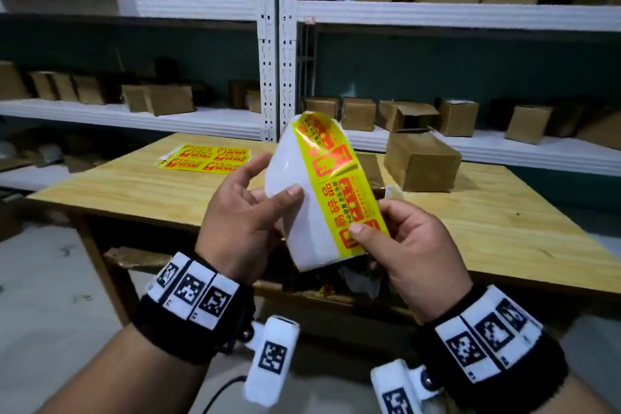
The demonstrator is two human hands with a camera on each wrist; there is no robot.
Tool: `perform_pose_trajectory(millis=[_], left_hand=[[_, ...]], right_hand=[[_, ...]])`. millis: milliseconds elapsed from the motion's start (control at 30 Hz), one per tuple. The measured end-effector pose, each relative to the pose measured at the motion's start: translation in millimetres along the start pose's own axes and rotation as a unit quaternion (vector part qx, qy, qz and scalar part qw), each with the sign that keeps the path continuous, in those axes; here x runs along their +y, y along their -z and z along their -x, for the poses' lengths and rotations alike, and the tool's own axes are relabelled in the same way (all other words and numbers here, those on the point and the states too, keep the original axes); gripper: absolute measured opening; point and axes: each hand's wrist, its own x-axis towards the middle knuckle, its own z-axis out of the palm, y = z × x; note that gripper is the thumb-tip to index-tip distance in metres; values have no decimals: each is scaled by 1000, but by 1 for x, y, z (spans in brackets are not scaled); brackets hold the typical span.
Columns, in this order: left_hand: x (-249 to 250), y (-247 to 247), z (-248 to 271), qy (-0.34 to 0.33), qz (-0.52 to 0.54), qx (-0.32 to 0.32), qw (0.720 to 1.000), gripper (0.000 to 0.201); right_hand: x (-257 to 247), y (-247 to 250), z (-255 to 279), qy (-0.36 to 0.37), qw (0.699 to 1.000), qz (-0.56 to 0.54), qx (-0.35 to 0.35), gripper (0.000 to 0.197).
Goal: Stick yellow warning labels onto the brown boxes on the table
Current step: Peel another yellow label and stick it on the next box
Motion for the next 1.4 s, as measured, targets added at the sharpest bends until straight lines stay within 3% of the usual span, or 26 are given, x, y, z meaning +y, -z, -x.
perform_pose_trajectory(millis=[100,233,400,533,633,867,1067,1167,1333,1400], left_hand=[[-5,15,14,-38,-14,48,998,82],[-12,31,24,-57,-28,60,996,78],[-29,57,25,-43,1,50,998,83],[-35,70,16,-14,33,54,998,83],[-33,72,8,-15,60,36,997,70],[-31,74,4,35,58,-50,996,71],[-36,69,0,43,49,-64,996,67],[-39,68,-1,38,44,-63,996,66],[-44,66,-2,15,23,-60,998,63],[-46,66,-3,12,18,-64,998,62]], right_hand=[[-2,-3,4,58,994,83,44,29],[-16,-11,0,116,977,173,50,31],[-13,-31,-12,180,936,303,-8,23],[-5,-39,-21,168,921,342,-83,30],[-5,-37,-30,161,894,404,-105,35],[-12,-34,-36,202,856,464,-103,28],[-11,-30,-41,286,787,534,-121,19],[-10,-31,-42,274,787,540,-122,15],[-8,-35,-45,217,823,509,-130,16],[-7,-35,-46,202,824,512,-134,15]])
